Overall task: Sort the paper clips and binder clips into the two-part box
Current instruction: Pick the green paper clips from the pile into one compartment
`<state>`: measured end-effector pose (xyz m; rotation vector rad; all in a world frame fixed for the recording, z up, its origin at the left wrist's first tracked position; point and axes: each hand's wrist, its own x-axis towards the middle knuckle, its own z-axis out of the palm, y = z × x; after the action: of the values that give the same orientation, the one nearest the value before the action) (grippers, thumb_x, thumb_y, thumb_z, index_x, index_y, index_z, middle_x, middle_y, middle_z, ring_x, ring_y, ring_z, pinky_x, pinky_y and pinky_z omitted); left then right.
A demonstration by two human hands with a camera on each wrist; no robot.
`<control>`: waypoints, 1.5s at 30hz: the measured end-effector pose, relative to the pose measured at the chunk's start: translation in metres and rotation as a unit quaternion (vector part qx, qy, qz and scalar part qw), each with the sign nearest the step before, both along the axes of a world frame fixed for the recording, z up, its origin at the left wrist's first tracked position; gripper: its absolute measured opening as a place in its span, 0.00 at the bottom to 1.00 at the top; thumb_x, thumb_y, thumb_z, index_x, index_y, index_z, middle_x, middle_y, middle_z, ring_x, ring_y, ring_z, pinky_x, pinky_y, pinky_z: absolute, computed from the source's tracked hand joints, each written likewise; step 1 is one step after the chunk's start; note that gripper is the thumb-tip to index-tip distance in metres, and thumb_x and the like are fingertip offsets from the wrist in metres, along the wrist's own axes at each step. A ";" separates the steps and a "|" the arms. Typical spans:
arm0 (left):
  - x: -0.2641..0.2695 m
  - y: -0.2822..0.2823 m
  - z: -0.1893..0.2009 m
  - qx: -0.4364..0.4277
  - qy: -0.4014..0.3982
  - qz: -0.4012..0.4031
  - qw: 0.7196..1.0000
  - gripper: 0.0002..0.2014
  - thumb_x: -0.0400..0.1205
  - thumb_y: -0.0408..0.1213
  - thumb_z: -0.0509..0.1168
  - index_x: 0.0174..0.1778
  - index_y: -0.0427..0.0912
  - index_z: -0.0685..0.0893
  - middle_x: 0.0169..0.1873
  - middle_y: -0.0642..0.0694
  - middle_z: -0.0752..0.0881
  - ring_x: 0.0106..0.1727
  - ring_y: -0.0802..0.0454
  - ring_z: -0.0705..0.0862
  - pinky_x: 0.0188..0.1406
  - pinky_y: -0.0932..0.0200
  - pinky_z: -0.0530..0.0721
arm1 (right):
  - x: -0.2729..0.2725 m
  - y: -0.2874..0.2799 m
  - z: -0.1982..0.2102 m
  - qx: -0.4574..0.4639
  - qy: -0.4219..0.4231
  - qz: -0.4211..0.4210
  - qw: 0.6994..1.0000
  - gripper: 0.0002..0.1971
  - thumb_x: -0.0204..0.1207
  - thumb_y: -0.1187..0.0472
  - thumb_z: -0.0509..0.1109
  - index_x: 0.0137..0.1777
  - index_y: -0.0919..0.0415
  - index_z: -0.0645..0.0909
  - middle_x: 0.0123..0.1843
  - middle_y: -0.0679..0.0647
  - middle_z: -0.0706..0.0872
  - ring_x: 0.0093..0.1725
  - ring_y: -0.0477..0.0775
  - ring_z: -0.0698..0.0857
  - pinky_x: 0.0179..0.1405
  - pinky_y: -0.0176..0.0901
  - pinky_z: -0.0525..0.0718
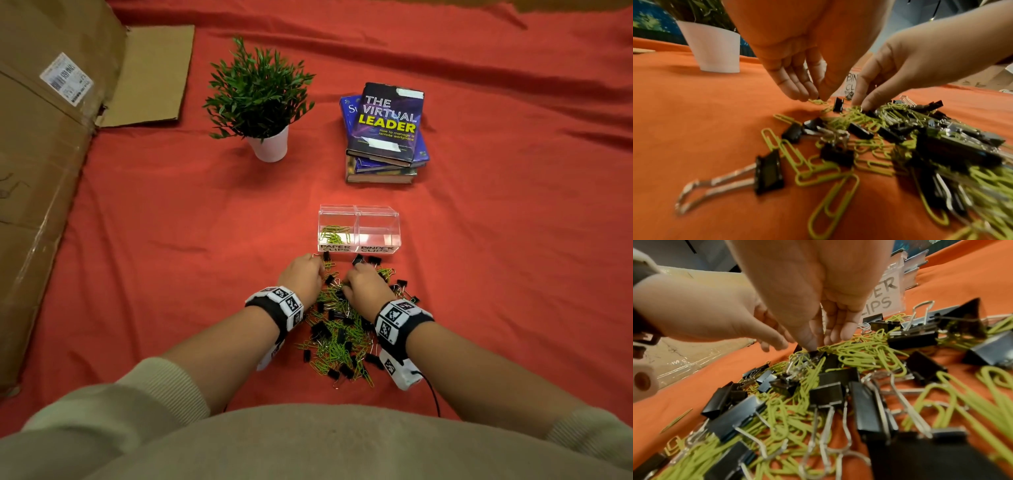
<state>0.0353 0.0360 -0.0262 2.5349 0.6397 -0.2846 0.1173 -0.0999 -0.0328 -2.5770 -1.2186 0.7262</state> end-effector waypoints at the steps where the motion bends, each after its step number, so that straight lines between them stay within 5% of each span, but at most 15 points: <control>1: -0.001 -0.002 -0.002 -0.004 0.006 0.003 1.000 0.08 0.81 0.33 0.63 0.54 0.43 0.83 0.52 0.47 0.82 0.55 0.48 0.81 0.56 0.52 0.83 | -0.001 0.000 0.000 -0.003 0.005 -0.006 1.000 0.11 0.78 0.62 0.64 0.55 0.67 0.81 0.57 0.61 0.80 0.62 0.59 0.74 0.68 0.50 0.75; 5: 0.002 -0.008 -0.008 0.000 0.001 -0.008 1.000 0.12 0.81 0.35 0.65 0.61 0.42 0.82 0.57 0.46 0.81 0.59 0.47 0.80 0.59 0.53 0.82 | -0.006 -0.004 -0.001 -0.003 0.004 -0.015 1.000 0.10 0.78 0.65 0.63 0.57 0.69 0.77 0.58 0.62 0.78 0.62 0.60 0.74 0.65 0.48 0.73; 10: 0.007 -0.011 -0.011 0.027 0.012 -0.031 0.999 0.11 0.81 0.35 0.65 0.58 0.38 0.82 0.55 0.43 0.81 0.58 0.45 0.81 0.55 0.50 0.82 | -0.005 -0.004 0.003 -0.036 0.047 -0.033 0.998 0.13 0.79 0.69 0.61 0.63 0.66 0.77 0.62 0.61 0.81 0.61 0.58 0.78 0.64 0.45 0.76; 14: 0.007 -0.013 -0.014 0.055 0.015 -0.056 0.997 0.07 0.81 0.30 0.63 0.54 0.37 0.82 0.52 0.42 0.82 0.55 0.44 0.82 0.51 0.50 0.83 | 0.009 -0.007 0.012 -0.038 0.167 -0.154 0.973 0.14 0.82 0.67 0.59 0.64 0.61 0.78 0.55 0.57 0.85 0.39 0.50 0.80 0.36 0.39 0.82; 16: 0.007 -0.015 -0.014 0.054 0.015 -0.060 0.997 0.07 0.81 0.29 0.62 0.54 0.37 0.81 0.51 0.42 0.82 0.54 0.44 0.82 0.52 0.51 0.83 | 0.014 -0.017 0.017 0.031 0.220 -0.208 0.952 0.12 0.82 0.66 0.59 0.61 0.59 0.79 0.48 0.55 0.86 0.36 0.49 0.81 0.33 0.42 0.85; 19: 0.007 -0.017 -0.014 0.044 0.017 -0.042 0.998 0.09 0.81 0.30 0.61 0.55 0.36 0.81 0.54 0.42 0.81 0.57 0.45 0.80 0.56 0.51 0.83 | 0.023 -0.028 0.029 0.099 0.331 -0.288 0.893 0.09 0.81 0.70 0.60 0.56 0.63 0.80 0.45 0.57 0.85 0.38 0.51 0.84 0.46 0.47 0.87; 23: 0.005 -0.018 -0.013 0.048 0.039 -0.053 0.997 0.13 0.81 0.32 0.63 0.61 0.34 0.77 0.58 0.39 0.78 0.61 0.43 0.78 0.62 0.49 0.82 | 0.031 -0.032 0.040 0.156 0.454 -0.352 0.804 0.10 0.79 0.76 0.57 0.50 0.68 0.80 0.44 0.62 0.82 0.36 0.53 0.82 0.39 0.41 0.84; 28: 0.000 -0.012 -0.011 0.073 0.048 -0.086 0.992 0.16 0.78 0.24 0.62 0.63 0.34 0.75 0.57 0.38 0.80 0.59 0.41 0.80 0.59 0.49 0.82 | 0.030 -0.037 0.043 0.169 0.509 -0.358 0.764 0.18 0.74 0.80 0.52 0.55 0.69 0.79 0.39 0.59 0.81 0.34 0.52 0.79 0.32 0.40 0.80; 32: -0.005 -0.008 -0.007 0.091 0.041 -0.107 0.989 0.17 0.79 0.24 0.59 0.64 0.35 0.73 0.58 0.37 0.80 0.60 0.40 0.79 0.56 0.48 0.80 | 0.026 -0.036 0.037 0.133 0.494 -0.325 0.796 0.10 0.78 0.72 0.56 0.52 0.67 0.79 0.38 0.57 0.80 0.34 0.51 0.79 0.34 0.40 0.79; 36: -0.011 -0.004 -0.006 0.103 0.052 -0.116 0.987 0.16 0.79 0.25 0.59 0.63 0.36 0.71 0.57 0.37 0.80 0.59 0.39 0.80 0.52 0.47 0.81 | 0.024 -0.031 0.024 0.016 0.274 -0.191 0.942 0.08 0.82 0.58 0.60 0.49 0.60 0.79 0.41 0.53 0.84 0.32 0.47 0.78 0.30 0.36 0.79; 38: -0.013 -0.003 -0.006 0.089 0.051 -0.110 0.989 0.15 0.79 0.27 0.60 0.62 0.36 0.72 0.56 0.38 0.80 0.57 0.40 0.80 0.51 0.47 0.81 | 0.022 -0.030 0.021 -0.031 0.175 -0.100 0.979 0.08 0.83 0.58 0.58 0.51 0.59 0.78 0.40 0.52 0.82 0.28 0.45 0.74 0.24 0.34 0.74; 45: -0.021 0.002 -0.002 0.039 0.006 -0.053 0.998 0.08 0.81 0.37 0.57 0.52 0.40 0.77 0.47 0.45 0.77 0.46 0.48 0.78 0.44 0.54 0.79 | 0.015 -0.037 0.011 -0.071 0.057 0.045 0.995 0.12 0.77 0.61 0.66 0.59 0.58 0.76 0.57 0.53 0.81 0.50 0.49 0.78 0.52 0.40 0.81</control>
<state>0.0146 0.0379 -0.0286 2.6478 0.5312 -0.3189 0.1325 -0.1370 -0.0219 -2.5625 -1.2978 0.9983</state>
